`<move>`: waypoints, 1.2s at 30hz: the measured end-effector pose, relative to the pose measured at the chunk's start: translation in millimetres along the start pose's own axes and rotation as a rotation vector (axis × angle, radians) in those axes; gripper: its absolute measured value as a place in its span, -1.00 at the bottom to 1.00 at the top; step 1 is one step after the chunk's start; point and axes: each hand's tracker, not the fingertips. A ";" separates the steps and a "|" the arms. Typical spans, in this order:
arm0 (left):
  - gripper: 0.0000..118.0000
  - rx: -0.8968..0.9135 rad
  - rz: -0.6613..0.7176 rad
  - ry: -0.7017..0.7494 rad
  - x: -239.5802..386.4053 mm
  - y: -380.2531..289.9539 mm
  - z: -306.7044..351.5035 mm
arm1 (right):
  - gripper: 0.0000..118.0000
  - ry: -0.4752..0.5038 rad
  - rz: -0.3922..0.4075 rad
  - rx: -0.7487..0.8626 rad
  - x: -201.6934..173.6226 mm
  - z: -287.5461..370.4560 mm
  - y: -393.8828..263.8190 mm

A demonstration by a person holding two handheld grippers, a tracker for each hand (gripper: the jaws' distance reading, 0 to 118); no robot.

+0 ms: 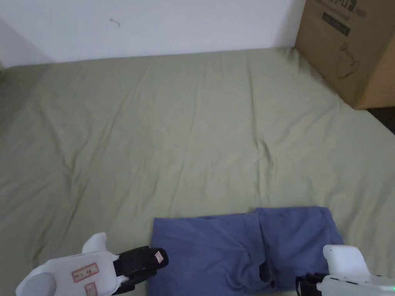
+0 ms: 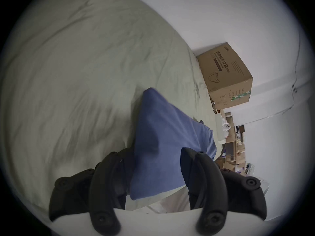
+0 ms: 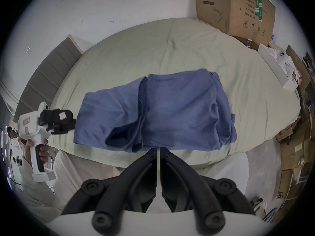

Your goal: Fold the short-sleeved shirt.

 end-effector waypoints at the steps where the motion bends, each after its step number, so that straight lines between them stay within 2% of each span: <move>1: 0.04 -0.010 0.001 -0.003 -4.1 -0.5 -5.9 | -0.95 -0.001 0.007 0.004 -3.7 -0.1 2.4; 4: 0.04 -0.059 0.040 -0.039 -11.3 -2.7 -27.9 | -0.95 -0.008 0.033 0.009 -13.9 0.3 7.6; 8: 0.04 -0.056 0.159 -0.193 -21.5 0.1 -49.2 | -0.95 0.001 0.056 0.016 -24.6 2.9 10.9; 9: -0.02 -0.062 0.181 -0.212 -25.0 1.0 -55.0 | -0.95 0.003 0.062 0.017 -27.1 2.4 11.6; 10: -0.45 -0.069 0.180 -0.179 -26.2 2.0 -57.8 | -0.95 0.003 0.065 0.015 -29.0 2.1 12.0; 11: -0.74 -0.086 0.182 -0.154 -26.5 1.2 -61.6 | -0.95 0.000 0.069 0.013 -31.2 1.4 12.3; 19: -0.80 -0.078 0.138 -0.215 -42.4 12.7 -23.8 | -0.95 -0.014 0.101 -0.004 -41.9 1.3 13.3; 25: -0.81 0.038 0.145 -0.124 -83.3 33.8 54.9 | -0.95 0.008 0.106 -0.001 -52.8 -1.2 15.0; 30: -0.81 0.150 0.167 0.039 -107.7 38.6 124.2 | -0.95 0.041 0.128 -0.006 -61.2 -5.7 12.3; 34: -0.81 0.192 0.164 0.054 -87.5 33.8 141.4 | -0.95 0.056 0.132 -0.016 -61.2 -9.5 9.4; 36: -0.81 0.220 0.092 0.076 -57.7 32.6 140.4 | -0.95 0.060 0.129 -0.018 -59.3 -8.8 8.5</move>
